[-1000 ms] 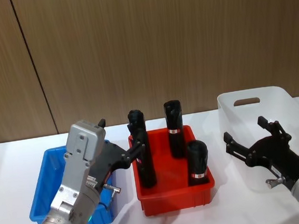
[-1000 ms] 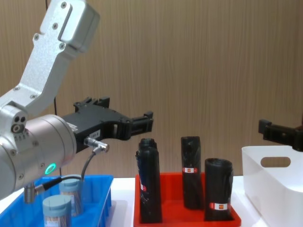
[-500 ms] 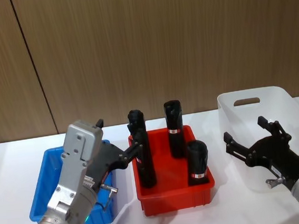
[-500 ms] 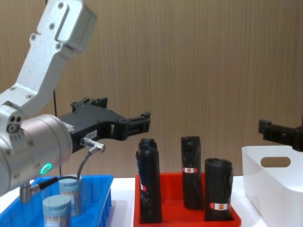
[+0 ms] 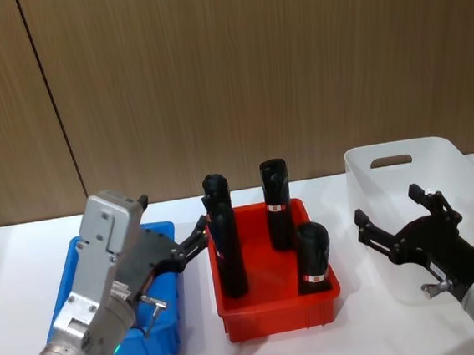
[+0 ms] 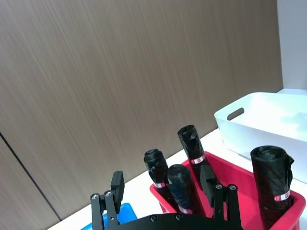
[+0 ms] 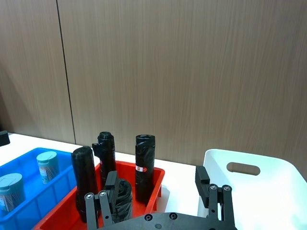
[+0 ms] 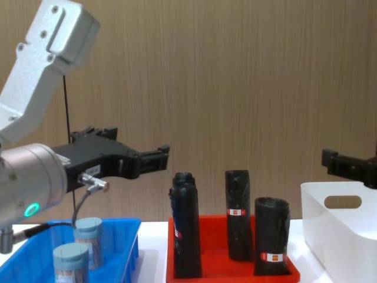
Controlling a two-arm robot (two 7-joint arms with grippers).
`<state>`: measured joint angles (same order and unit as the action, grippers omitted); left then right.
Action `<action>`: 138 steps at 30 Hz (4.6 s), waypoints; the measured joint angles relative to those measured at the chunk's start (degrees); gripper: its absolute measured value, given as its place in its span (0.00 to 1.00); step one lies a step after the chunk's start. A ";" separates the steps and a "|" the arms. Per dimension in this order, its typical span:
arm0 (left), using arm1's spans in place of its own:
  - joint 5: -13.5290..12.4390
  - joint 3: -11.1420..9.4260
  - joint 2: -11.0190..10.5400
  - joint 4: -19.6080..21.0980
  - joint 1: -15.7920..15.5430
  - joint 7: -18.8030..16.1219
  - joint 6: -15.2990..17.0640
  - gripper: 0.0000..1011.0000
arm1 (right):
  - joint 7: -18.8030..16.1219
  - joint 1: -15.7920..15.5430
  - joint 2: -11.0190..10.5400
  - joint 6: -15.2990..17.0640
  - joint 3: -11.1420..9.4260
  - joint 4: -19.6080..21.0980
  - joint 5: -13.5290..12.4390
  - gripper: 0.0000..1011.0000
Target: Pick the cotton swabs from the blue box and place them into the white box.
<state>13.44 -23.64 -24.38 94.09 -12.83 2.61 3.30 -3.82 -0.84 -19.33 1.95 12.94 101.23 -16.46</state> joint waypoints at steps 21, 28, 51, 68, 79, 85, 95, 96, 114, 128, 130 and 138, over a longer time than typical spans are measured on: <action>9.42 3.65 -3.40 3.05 2.51 -3.01 8.25 0.99 | 0.00 0.00 0.00 0.00 0.00 0.00 0.00 0.99; 13.24 4.81 -4.02 3.65 3.76 -6.38 9.95 0.99 | 0.00 0.00 0.00 0.00 0.00 0.00 0.00 0.99; 22.84 7.05 -2.96 -1.48 4.63 -11.71 11.39 0.99 | 0.00 0.00 0.00 0.00 0.00 0.00 0.00 0.99; 22.65 7.49 -0.53 -10.17 -0.75 -7.78 16.05 0.99 | 0.00 0.00 0.00 0.00 0.00 0.00 0.00 0.99; 20.33 7.38 0.70 -15.11 -4.06 -4.08 18.15 0.99 | 0.00 0.00 0.00 0.00 0.00 0.00 0.00 0.99; 18.60 7.10 1.35 -17.79 -5.84 -1.48 18.99 0.99 | 0.00 0.00 0.00 0.00 0.00 0.00 0.00 0.99; 15.64 6.45 2.48 -22.35 -8.62 3.18 19.65 0.99 | 0.00 0.00 0.00 0.00 0.00 0.00 0.00 0.99; 15.44 6.40 2.56 -22.68 -8.82 3.47 19.67 0.99 | 0.00 0.00 0.00 0.00 0.00 0.00 0.00 0.99; 11.66 5.28 4.34 -29.25 -12.49 8.64 19.79 0.87 | 0.00 0.00 0.00 0.00 0.00 0.00 0.00 0.99; 9.90 5.05 4.65 -30.09 -13.18 9.26 20.04 0.67 | 0.00 0.00 0.00 0.00 0.00 0.00 0.00 0.99; 9.71 5.07 4.60 -29.86 -13.14 9.09 20.18 0.67 | 0.00 0.00 0.00 0.00 0.00 0.00 0.00 0.99; 8.86 5.46 3.97 -27.53 -12.47 7.85 20.67 0.67 | 0.00 0.00 0.00 0.00 0.00 0.00 0.00 0.99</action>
<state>22.31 -18.18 -20.42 66.56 -25.31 10.46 23.98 -3.83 -0.84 -19.33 1.95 12.94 101.23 -16.46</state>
